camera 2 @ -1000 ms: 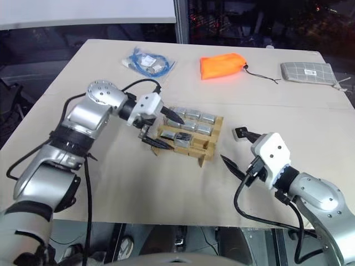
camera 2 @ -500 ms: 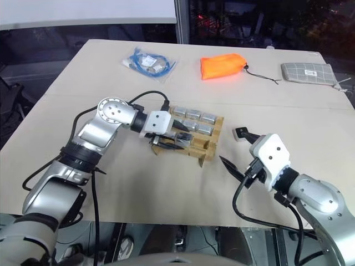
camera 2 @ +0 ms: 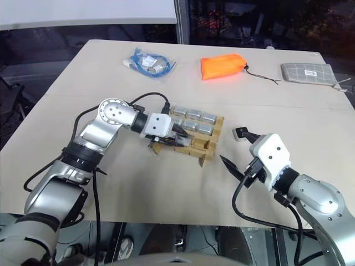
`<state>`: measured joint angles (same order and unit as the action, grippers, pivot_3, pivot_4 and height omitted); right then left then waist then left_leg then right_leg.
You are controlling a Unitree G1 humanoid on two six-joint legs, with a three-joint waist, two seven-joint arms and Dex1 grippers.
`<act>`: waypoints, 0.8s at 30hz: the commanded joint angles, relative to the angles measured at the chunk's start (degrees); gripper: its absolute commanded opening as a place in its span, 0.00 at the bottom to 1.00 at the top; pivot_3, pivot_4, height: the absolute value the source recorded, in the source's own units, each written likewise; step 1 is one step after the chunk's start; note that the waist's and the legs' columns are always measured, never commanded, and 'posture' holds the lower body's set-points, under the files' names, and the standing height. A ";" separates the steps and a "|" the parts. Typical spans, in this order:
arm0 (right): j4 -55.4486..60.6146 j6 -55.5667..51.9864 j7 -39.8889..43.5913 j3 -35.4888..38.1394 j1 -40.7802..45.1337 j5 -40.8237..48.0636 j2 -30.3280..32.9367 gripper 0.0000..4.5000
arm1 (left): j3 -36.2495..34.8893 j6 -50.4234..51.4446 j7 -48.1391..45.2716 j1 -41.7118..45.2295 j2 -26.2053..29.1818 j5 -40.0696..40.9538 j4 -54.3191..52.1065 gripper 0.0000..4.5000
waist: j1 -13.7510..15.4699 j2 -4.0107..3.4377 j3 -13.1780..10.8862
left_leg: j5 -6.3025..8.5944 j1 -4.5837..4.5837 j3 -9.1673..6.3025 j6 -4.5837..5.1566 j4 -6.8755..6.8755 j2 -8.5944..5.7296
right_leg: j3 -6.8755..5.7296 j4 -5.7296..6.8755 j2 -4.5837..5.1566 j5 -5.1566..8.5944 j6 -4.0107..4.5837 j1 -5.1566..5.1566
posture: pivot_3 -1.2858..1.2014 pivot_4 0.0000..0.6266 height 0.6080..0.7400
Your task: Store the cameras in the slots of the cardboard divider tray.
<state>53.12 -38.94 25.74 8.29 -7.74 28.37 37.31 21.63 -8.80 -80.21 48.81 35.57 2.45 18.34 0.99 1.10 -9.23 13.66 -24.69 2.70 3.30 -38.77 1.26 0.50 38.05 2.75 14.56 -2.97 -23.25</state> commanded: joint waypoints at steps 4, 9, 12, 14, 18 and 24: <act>2.43 0.28 -0.27 1.40 -0.32 0.13 0.46 1.00 | -3.52 13.52 -3.93 1.97 -0.51 6.31 -1.88 0.16 | -0.34 -0.02 0.01 | 0.00 0.02 0.03 0.01 -0.14 0.01 | 0.04 0.02 -0.01 -0.03 -0.04 0.05 | 0.52 0.24 1.00; 1.92 0.57 -0.10 0.95 0.09 -0.15 0.48 1.00 | -4.32 16.65 -6.75 5.14 -0.93 7.41 3.26 0.16 | -0.19 -0.02 0.00 | 0.01 -0.04 0.00 0.01 -0.16 0.01 | 0.01 0.05 -0.04 -0.03 -0.05 0.01 | 0.52 0.24 1.00; 1.60 0.78 0.08 0.84 0.25 -0.32 0.45 1.00 | -3.80 14.96 -8.35 6.05 -1.10 6.26 6.67 0.16 | -0.27 -0.02 0.00 | 0.01 -0.03 0.03 0.02 -0.16 0.00 | 0.04 0.03 -0.03 -0.03 -0.05 0.01 | 0.52 0.24 1.00; 1.59 0.93 0.16 0.91 0.05 -0.43 0.42 1.00 | -3.43 14.45 -9.55 6.58 -1.19 5.79 8.05 0.16 | -0.37 -0.02 0.00 | 0.01 -0.04 0.04 0.02 -0.16 0.00 | 0.05 0.03 -0.03 -0.03 -0.05 0.00 | 0.52 0.24 1.00; 2.07 1.27 -0.01 1.23 -1.08 -0.71 0.12 1.00 | -3.34 12.40 -10.82 8.12 -2.26 4.76 11.91 0.16 | -0.36 -0.02 0.00 | 0.01 -0.04 0.02 0.02 -0.15 0.02 | 0.04 0.04 -0.06 -0.03 -0.04 -0.01 | 0.52 0.24 1.00; 2.74 1.45 -0.48 1.21 -1.99 -1.03 -0.14 1.00 | -2.43 7.11 -11.04 8.74 -3.42 1.81 16.40 0.16 | -0.39 -0.02 0.00 | 0.01 -0.04 0.05 0.02 -0.16 0.02 | 0.08 0.04 -0.06 -0.03 -0.04 -0.01 | 0.52 0.24 1.00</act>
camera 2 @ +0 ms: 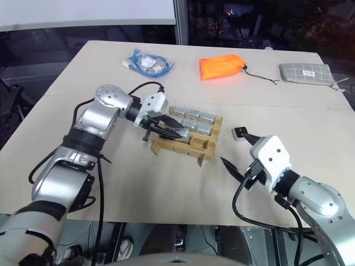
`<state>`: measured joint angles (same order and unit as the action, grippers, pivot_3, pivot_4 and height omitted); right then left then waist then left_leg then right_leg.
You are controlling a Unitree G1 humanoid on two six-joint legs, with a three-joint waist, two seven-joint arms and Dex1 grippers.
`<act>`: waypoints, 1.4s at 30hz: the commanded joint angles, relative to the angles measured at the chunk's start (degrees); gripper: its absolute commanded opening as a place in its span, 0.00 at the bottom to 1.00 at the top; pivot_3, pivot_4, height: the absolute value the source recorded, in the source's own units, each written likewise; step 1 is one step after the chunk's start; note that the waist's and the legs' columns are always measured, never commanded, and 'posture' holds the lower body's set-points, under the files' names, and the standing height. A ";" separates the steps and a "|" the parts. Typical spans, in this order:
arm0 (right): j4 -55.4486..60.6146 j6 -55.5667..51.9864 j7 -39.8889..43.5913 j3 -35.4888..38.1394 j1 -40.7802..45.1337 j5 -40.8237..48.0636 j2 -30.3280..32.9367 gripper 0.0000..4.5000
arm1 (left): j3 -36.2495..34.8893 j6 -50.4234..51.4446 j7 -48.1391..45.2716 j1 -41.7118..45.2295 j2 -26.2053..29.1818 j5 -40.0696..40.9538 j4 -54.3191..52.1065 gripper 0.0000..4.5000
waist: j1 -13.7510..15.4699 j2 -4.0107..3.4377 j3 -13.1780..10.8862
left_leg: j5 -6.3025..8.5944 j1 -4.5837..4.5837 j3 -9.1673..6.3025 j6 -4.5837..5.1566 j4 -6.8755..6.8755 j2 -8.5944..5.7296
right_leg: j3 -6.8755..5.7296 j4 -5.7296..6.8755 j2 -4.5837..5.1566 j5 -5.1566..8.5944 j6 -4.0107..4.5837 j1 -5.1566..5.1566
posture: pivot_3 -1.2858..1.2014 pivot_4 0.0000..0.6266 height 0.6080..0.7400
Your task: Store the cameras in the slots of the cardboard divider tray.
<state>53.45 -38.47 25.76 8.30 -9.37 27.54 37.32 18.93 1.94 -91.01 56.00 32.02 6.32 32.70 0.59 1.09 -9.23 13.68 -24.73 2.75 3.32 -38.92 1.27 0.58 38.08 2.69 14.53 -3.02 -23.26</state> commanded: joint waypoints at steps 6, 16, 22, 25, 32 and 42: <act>2.55 1.05 -0.69 1.13 -0.58 -0.51 -0.19 1.00 | 0.60 -7.95 -0.61 2.49 -0.87 -3.27 6.51 0.16 | 0.02 0.00 0.00 | 0.00 0.01 0.01 0.00 0.00 0.01 | 0.01 0.01 0.00 0.00 0.00 0.00 | 0.52 0.24 1.00; 1.32 0.30 -1.48 -0.20 0.54 -1.55 0.02 1.00 | -7.33 4.98 -0.93 -2.44 2.58 9.50 -9.14 0.84 | -0.14 0.01 -0.01 | 0.01 -0.05 -0.01 0.01 -0.01 0.03 | 0.02 -0.01 0.02 0.00 0.00 -0.03 | 0.52 0.24 1.00; -8.43 -4.53 -7.06 -6.10 9.41 -6.68 -2.22 1.00 | -15.77 22.44 8.83 -16.07 5.67 20.58 -34.39 0.84 | -1.02 -0.01 0.00 | 0.00 -0.01 -0.01 0.00 -0.02 0.05 | 0.02 0.04 0.07 0.00 0.01 -0.03 | 0.52 0.24 1.00; -15.73 -5.01 -9.54 -8.46 15.01 -9.22 -5.56 1.00 | -20.68 28.40 15.93 -25.96 6.79 24.77 -45.91 0.84 | -1.31 -0.03 -0.01 | 0.00 0.02 0.00 0.00 -0.02 0.05 | 0.05 0.06 0.09 0.00 0.01 -0.03 | 0.52 0.24 1.00; -26.31 -5.76 -10.65 -9.11 21.25 -11.60 -9.46 1.00 | -27.82 30.37 23.17 -40.68 8.80 28.55 -55.27 0.99 | -0.99 -0.05 -0.02 | 0.00 0.04 0.02 0.00 0.00 0.02 | 0.05 0.14 0.13 0.00 0.02 -0.05 | 0.52 0.24 1.00; -34.80 -7.85 -10.83 -8.57 25.16 -12.03 -13.45 1.00 | -29.67 25.17 24.49 -47.29 9.26 28.50 -55.17 0.99 | -1.06 -0.06 -0.02 | 0.01 0.05 0.03 -0.01 0.02 0.00 | 0.03 0.14 0.16 -0.01 0.04 -0.06 | 0.52 0.24 1.00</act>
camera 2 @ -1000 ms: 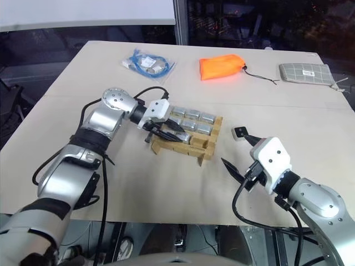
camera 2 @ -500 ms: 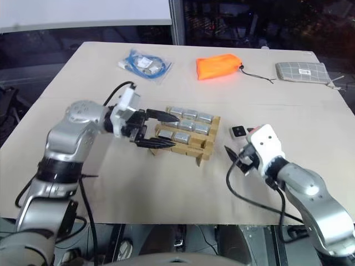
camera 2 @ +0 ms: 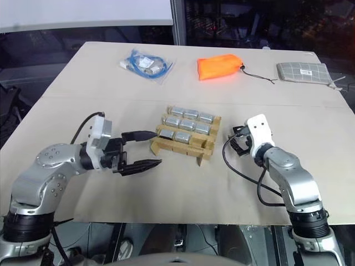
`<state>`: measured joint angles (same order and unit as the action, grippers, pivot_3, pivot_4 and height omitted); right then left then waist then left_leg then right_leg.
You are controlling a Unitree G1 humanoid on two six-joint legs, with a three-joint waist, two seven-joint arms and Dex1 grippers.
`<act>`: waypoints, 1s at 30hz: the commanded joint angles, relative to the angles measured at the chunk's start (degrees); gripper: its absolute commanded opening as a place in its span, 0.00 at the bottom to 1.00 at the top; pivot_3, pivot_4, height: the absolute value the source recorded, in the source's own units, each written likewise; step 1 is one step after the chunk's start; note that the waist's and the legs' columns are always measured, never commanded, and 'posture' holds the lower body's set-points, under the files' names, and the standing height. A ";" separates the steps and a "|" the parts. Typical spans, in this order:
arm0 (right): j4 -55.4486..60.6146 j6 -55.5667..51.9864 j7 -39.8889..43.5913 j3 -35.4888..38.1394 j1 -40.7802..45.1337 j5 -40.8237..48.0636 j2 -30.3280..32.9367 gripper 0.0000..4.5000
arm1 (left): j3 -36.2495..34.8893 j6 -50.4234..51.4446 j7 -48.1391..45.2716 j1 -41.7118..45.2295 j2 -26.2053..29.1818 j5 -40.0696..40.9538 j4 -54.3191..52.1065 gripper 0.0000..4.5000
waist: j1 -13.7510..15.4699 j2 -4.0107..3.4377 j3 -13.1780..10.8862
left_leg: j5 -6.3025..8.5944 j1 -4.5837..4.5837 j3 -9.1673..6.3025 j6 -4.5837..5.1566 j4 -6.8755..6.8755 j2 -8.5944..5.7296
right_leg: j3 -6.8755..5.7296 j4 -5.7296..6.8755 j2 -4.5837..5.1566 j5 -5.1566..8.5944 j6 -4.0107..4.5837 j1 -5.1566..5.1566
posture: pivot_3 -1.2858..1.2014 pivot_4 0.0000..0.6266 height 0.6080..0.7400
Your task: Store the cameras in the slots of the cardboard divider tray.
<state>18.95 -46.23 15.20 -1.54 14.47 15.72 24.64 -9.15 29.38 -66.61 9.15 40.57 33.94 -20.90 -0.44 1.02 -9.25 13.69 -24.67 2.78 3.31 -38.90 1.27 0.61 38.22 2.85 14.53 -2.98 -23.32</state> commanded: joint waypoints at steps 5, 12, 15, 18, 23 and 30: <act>-2.74 1.38 -0.24 0.09 1.83 -1.47 -2.06 0.69 | -0.68 -4.30 -0.50 -0.58 0.75 0.53 0.13 1.00 | -0.06 0.00 0.00 | 0.00 0.00 0.02 0.00 0.03 0.00 | 0.01 0.00 0.00 0.00 0.00 -0.01 | 0.52 0.24 1.00; -0.02 3.45 -0.97 1.24 0.11 -3.41 -2.39 0.41 | 1.91 -2.67 2.27 2.88 -0.88 1.16 1.20 1.00 | -0.04 -0.01 0.00 | 0.00 -0.01 0.02 0.00 0.04 0.00 | 0.02 0.00 -0.01 0.00 0.00 -0.03 | 0.52 0.24 1.00; 2.86 6.66 0.10 0.84 -1.55 -4.96 -0.84 0.41 | 3.19 1.12 5.49 5.31 -2.19 2.45 0.38 1.00 | -0.07 -0.01 0.00 | 0.00 -0.03 0.02 0.00 0.04 -0.02 | 0.03 0.00 0.00 -0.01 -0.01 -0.04 | 0.52 0.24 1.00; 12.71 14.20 6.57 -1.30 -5.15 -5.72 3.99 0.41 | 4.30 17.82 13.53 12.98 -3.81 11.05 -0.59 1.00 | 0.41 -0.04 -0.03 | 0.00 -0.08 -0.03 0.01 0.05 -0.04 | -0.03 0.00 0.02 0.00 -0.03 -0.05 | 0.52 0.24 1.00; 21.70 17.75 11.77 -3.75 -7.66 -5.72 7.93 0.41 | 4.18 32.37 20.88 23.51 -8.24 20.93 3.05 1.00 | -0.36 -0.02 -0.02 | 0.00 -0.03 -0.05 0.00 0.04 -0.01 | -0.01 0.00 -0.06 0.00 -0.06 -0.03 | 0.52 0.24 1.00; 25.61 18.19 12.51 -5.78 -6.16 -6.72 7.64 0.41 | 2.24 44.30 31.01 34.21 -15.86 29.26 11.06 1.00 | 0.06 0.02 -0.05 | -0.01 -0.02 -0.04 -0.01 0.02 -0.04 | 0.02 0.06 -0.05 0.00 -0.05 -0.03 | 0.52 0.24 1.00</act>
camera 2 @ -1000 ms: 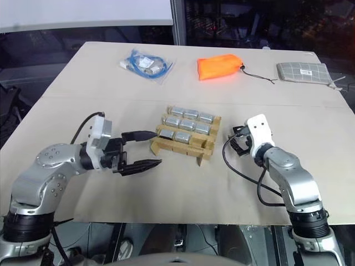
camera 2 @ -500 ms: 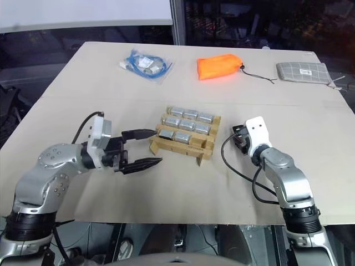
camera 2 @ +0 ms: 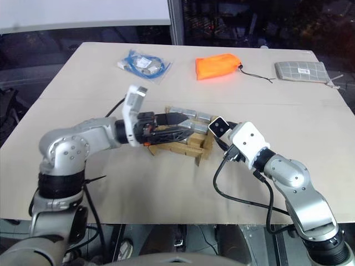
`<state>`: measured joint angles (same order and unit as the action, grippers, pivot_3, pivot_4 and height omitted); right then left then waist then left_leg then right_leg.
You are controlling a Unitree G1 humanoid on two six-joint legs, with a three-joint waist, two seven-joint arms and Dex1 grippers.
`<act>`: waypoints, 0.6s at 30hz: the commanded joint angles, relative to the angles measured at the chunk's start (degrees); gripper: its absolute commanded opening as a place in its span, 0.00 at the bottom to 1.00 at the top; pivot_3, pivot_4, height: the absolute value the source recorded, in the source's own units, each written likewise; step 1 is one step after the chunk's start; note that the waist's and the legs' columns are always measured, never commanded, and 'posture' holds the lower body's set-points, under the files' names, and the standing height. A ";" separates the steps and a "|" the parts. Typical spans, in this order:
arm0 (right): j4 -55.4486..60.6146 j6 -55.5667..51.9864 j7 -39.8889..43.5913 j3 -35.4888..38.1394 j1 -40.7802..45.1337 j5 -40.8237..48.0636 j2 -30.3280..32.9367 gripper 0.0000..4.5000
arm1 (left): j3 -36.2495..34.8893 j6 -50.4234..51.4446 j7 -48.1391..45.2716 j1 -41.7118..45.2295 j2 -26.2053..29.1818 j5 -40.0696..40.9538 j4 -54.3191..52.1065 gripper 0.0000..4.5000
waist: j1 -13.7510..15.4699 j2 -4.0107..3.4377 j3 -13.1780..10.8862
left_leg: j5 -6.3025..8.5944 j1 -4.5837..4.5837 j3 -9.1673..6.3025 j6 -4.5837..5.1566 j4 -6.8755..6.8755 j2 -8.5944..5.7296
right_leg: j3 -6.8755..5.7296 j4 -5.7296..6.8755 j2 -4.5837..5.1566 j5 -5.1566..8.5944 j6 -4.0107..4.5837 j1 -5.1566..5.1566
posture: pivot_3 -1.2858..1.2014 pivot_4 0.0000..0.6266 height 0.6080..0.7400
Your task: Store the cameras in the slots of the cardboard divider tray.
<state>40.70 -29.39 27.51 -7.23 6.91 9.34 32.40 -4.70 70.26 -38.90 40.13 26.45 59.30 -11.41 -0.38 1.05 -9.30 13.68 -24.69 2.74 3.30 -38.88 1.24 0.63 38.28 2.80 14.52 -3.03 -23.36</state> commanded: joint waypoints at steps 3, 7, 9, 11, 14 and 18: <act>5.09 1.51 0.21 -0.69 1.90 -0.47 -0.54 0.41 | -2.75 6.57 6.64 5.62 -3.57 5.24 3.89 1.00 | -0.05 0.00 0.00 | 0.00 -0.01 0.00 0.00 -0.02 0.00 | 0.01 0.00 0.00 0.00 0.00 0.00 | 0.52 0.24 1.00; 6.20 1.34 0.11 -1.10 2.18 -0.50 -1.20 0.41 | -3.35 8.42 9.04 6.93 -5.06 6.23 5.75 1.00 | -0.21 0.00 0.00 | -0.14 0.00 0.00 -0.25 -0.01 0.00 | 0.03 0.01 -0.01 0.00 0.00 -0.01 | 0.52 0.24 1.00; 6.54 1.34 0.00 -1.22 2.23 -0.65 -1.44 0.41 | -3.21 8.88 9.56 7.59 -5.52 6.15 6.71 1.00 | -0.17 0.00 0.00 | -0.15 0.00 0.00 -0.25 -0.01 0.00 | 0.02 0.01 -0.01 0.00 0.01 -0.01 | 0.52 0.24 1.00; 7.13 1.45 -0.36 -1.22 2.27 -1.06 -1.66 0.41 | -3.22 10.00 10.29 8.15 -5.97 6.38 7.86 0.88 | -0.09 0.00 0.00 | -0.15 -0.01 0.00 -0.25 -0.01 -0.01 | 0.02 0.01 0.00 0.00 0.01 -0.01 | 0.52 0.24 1.00; 7.86 1.20 -0.50 -1.28 2.29 -1.29 -1.88 0.41 | -3.20 10.47 10.38 8.22 -5.82 6.23 8.17 0.64 | -0.11 0.00 0.00 | -0.15 0.00 0.00 -0.26 -0.01 -0.01 | 0.03 0.00 0.00 0.00 0.01 -0.01 | 0.52 0.24 1.00; 8.39 0.82 -0.51 -1.39 2.45 -1.50 -2.01 0.41 | -3.19 11.76 10.69 8.12 -6.06 6.73 8.16 0.22 | -0.11 0.00 0.00 | -0.15 0.00 0.00 -0.27 -0.01 -0.01 | 0.02 0.01 0.00 0.00 0.01 -0.01 | 0.52 0.24 1.00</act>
<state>46.29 -29.14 27.20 -9.10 8.23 7.91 30.63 -7.47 81.01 -28.01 47.38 20.45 64.92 -2.10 -0.49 1.05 -9.30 13.52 -24.69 2.75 3.04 -38.89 1.23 0.66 38.28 2.81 14.52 -3.02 -23.36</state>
